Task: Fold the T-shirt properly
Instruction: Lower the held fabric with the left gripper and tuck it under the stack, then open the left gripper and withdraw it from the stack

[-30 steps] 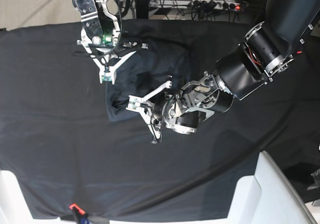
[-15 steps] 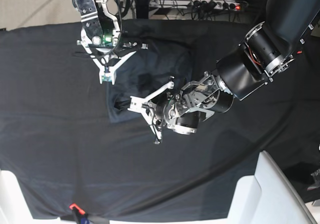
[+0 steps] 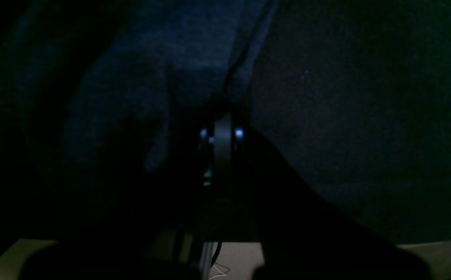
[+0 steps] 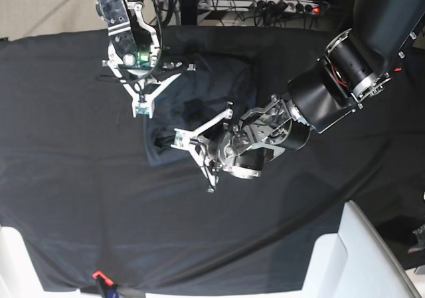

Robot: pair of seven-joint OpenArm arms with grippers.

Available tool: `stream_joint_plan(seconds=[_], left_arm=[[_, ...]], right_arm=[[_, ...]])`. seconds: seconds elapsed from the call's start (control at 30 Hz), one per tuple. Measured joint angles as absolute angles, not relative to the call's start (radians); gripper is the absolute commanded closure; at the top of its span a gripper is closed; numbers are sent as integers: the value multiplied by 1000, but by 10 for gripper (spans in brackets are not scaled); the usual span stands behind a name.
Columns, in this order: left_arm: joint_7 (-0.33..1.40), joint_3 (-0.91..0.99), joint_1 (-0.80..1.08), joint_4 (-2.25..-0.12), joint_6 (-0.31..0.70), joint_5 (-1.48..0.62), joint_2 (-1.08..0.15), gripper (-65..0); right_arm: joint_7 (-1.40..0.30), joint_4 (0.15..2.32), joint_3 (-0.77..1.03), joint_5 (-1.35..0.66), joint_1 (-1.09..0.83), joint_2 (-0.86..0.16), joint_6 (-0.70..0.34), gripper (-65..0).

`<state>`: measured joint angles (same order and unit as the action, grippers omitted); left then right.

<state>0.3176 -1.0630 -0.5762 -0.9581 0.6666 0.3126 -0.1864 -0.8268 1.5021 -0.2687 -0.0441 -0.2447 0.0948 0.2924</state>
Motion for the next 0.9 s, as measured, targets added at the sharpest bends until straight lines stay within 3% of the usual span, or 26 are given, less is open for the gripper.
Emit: stream_joint_plan(seconds=[0.23, 0.3, 0.5, 0.6, 0.7, 0.9], left_arm=[[402, -1063, -581, -963, 667, 295, -180, 0], [430, -1063, -581, -982, 693, 307, -186, -94], [440, -1060, -581, -1029, 700, 317, -196, -469], [439, -1055, -584, -1034, 697, 318, -194, -589], [439, -1055, -593, -1035, 697, 317, -194, -645], [446, -1055, -638, -1091, 706, 313, -205, -648]], right_arm=[[-823, 1501, -271, -44, -244, 95, 292, -6], [-823, 1501, -271, -44, -244, 95, 292, -6], [-823, 1501, -271, -44, -245, 95, 292, -6], [-822, 1501, -271, -44, -245, 95, 292, -6], [-820, 1501, -271, -44, -246, 95, 292, -6], [-812, 1501, -273, -43, -250, 95, 293, -6]])
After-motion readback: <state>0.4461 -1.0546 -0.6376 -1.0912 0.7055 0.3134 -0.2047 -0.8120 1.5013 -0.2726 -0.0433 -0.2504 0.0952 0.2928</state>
